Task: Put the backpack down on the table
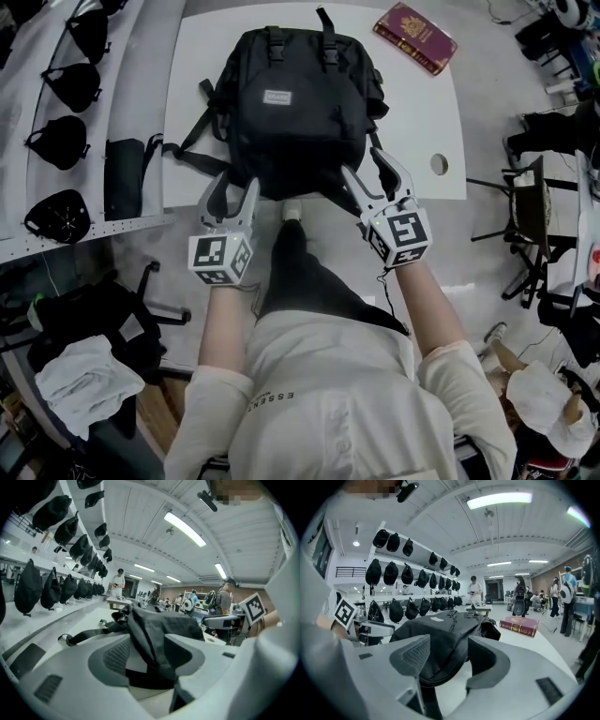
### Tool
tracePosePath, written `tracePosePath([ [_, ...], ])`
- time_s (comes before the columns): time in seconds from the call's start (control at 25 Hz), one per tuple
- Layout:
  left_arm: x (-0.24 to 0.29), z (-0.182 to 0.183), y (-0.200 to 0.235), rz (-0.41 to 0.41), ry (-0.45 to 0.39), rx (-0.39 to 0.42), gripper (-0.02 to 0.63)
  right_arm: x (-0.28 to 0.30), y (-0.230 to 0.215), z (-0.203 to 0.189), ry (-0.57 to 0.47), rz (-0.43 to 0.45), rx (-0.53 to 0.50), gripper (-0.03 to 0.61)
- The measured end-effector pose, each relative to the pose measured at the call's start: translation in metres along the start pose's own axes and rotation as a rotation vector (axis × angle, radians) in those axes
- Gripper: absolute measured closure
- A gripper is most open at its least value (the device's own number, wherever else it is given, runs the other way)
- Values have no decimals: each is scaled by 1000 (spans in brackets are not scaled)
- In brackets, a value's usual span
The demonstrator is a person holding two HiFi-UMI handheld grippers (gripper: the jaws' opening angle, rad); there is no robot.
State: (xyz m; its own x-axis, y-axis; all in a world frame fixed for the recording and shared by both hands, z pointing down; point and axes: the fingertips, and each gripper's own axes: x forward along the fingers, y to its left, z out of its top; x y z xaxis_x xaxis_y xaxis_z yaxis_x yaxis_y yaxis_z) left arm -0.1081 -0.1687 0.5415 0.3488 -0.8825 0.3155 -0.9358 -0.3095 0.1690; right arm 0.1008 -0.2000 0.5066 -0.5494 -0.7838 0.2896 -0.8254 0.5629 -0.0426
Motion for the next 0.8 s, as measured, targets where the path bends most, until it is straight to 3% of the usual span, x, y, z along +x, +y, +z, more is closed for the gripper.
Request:
tracePosePath([
  [0.24,-10,37,-29,-79,-31,99,415,-14,18,21,-34,42,10,335],
  [0.28,-11,44,-36,-92,-33,117,426,-17,20,25,-37,54,16,350],
  [0.36,-13,57,-51,-125,-41,154,458,-23,23,35,-48,69,25,460],
  [0.52,-21,75,-79,-190,-56,213,533,-34,27,53,-65,78,1,533],
  [0.64,-24,88,-89,-187,-79,272,588,-39,32,64,-63,85,-74,559],
  [0.8,-29,113,-99,-206,-113,282,611,-48,40,81,-103,99,-115,563],
])
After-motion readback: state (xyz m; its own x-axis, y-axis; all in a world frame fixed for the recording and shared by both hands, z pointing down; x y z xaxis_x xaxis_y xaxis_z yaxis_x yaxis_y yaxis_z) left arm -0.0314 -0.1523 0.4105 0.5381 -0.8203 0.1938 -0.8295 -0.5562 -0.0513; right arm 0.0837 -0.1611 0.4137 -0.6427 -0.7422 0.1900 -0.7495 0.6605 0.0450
